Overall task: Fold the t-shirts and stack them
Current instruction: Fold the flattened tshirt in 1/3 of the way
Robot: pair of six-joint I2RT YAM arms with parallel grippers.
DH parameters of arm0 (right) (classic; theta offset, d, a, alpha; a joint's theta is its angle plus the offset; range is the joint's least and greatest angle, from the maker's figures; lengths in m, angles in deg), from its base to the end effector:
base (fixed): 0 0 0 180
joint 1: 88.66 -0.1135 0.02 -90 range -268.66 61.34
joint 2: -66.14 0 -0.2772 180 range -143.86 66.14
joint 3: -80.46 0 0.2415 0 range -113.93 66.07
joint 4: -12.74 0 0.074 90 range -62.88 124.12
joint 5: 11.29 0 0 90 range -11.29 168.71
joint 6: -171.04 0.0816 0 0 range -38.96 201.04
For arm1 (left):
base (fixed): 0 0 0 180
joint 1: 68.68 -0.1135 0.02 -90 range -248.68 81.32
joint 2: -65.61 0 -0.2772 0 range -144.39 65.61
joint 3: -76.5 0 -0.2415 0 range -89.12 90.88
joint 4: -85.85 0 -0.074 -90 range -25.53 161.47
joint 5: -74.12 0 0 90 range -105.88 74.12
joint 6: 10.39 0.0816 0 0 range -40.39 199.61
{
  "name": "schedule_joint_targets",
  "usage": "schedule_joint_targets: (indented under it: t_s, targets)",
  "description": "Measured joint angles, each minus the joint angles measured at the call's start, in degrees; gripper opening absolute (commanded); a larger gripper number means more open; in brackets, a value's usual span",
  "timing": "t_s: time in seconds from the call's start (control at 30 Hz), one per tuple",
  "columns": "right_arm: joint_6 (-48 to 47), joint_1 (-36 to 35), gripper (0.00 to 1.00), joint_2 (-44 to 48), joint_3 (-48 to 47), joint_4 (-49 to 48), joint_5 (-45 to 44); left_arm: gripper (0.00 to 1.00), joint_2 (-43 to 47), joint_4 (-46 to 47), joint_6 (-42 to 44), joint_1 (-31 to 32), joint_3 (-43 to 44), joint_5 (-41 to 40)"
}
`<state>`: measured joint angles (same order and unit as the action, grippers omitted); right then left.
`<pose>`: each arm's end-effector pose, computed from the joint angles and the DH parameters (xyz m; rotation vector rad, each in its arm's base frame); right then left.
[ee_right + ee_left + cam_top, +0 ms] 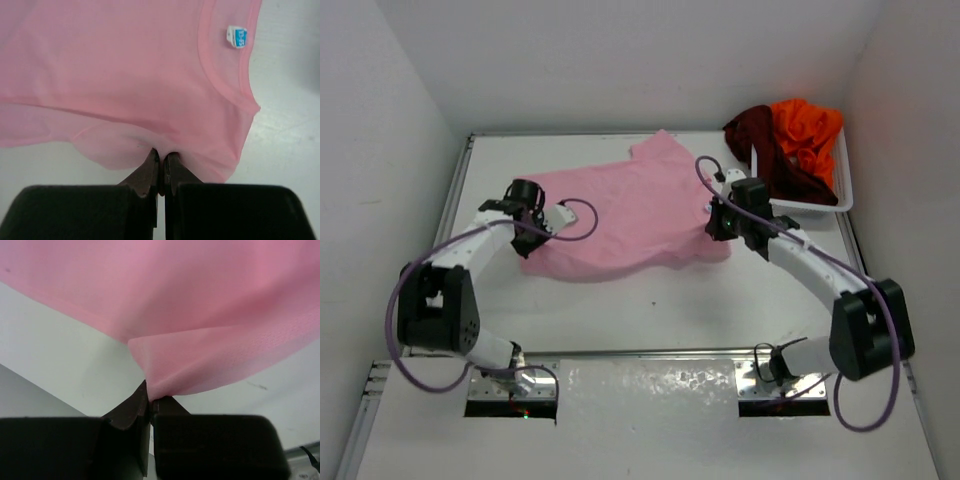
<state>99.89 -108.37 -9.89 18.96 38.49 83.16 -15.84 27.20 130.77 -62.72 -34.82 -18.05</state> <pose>0.2853 0.1090 0.2215 -0.0589 2.3095 0.4381 0.2628 -0.0243 0.1868 1.3537 2.5055 0.2288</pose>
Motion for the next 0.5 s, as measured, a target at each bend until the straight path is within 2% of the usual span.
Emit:
schedule_joint_targets:
  t_s: [0.13,0.27,0.5]
  targets:
    - [-2.5,0.9,0.00,-9.9,-5.5,-2.7,0.0,0.00,-7.8,1.7,-1.8,-1.5,6.9,0.0]
    - [-4.4,1.7,0.00,-17.1,-10.9,-3.3,-0.3,0.00,-11.7,2.5,-3.9,-2.8,11.0,-0.6]
    - [-7.1,3.6,0.00,-24.9,-18.9,-3.8,-0.3,0.00,-14.7,3.2,-6.6,-6.4,12.7,-2.9]
